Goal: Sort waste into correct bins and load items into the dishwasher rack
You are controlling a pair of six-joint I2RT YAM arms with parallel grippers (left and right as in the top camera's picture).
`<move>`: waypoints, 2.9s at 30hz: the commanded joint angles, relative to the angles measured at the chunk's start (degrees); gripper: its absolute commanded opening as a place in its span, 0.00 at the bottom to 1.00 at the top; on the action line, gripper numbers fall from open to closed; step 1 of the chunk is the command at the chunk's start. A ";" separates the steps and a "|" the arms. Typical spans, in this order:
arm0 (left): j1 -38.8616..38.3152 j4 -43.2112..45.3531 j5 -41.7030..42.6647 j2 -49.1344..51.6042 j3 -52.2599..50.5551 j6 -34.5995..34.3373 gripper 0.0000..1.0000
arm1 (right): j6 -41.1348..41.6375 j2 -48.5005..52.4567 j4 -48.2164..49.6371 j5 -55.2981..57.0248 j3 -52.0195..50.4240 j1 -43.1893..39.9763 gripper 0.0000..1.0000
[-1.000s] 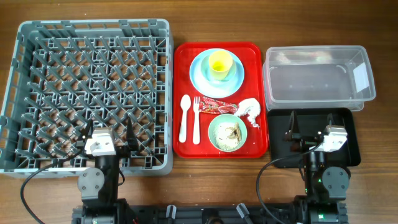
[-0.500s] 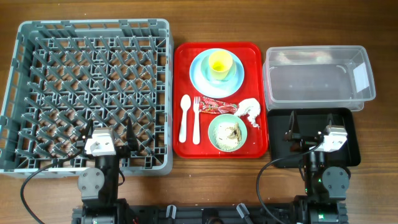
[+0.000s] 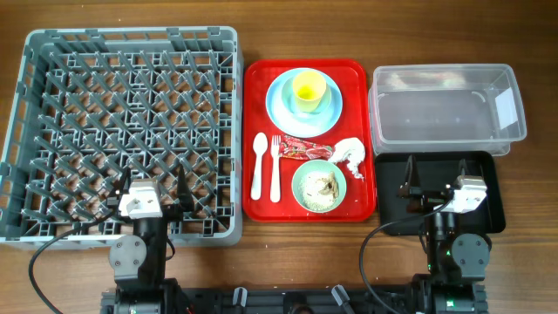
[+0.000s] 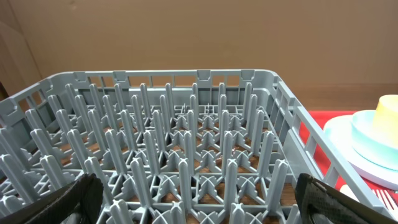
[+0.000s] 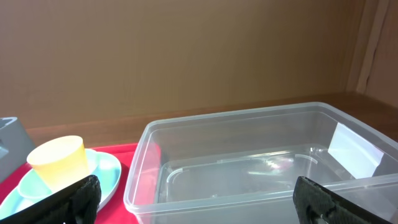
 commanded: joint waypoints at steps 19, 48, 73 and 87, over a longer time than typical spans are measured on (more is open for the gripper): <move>0.15 0.20 0.04 -0.15 -0.39 0.87 1.00 | 0.96 0.24 0.24 0.79 -0.07 0.13 1.00; 0.09 0.63 0.15 -0.15 -0.39 0.85 1.00 | 0.96 0.24 0.24 0.79 -0.07 0.13 1.00; 0.09 -41.24 32.06 49.42 65.72 -14.38 1.00 | 0.96 0.24 0.24 0.79 -0.07 0.13 1.00; -8.50 -66.71 36.20 87.60 88.48 -18.62 0.04 | 0.96 0.24 0.24 0.79 -0.07 0.13 1.00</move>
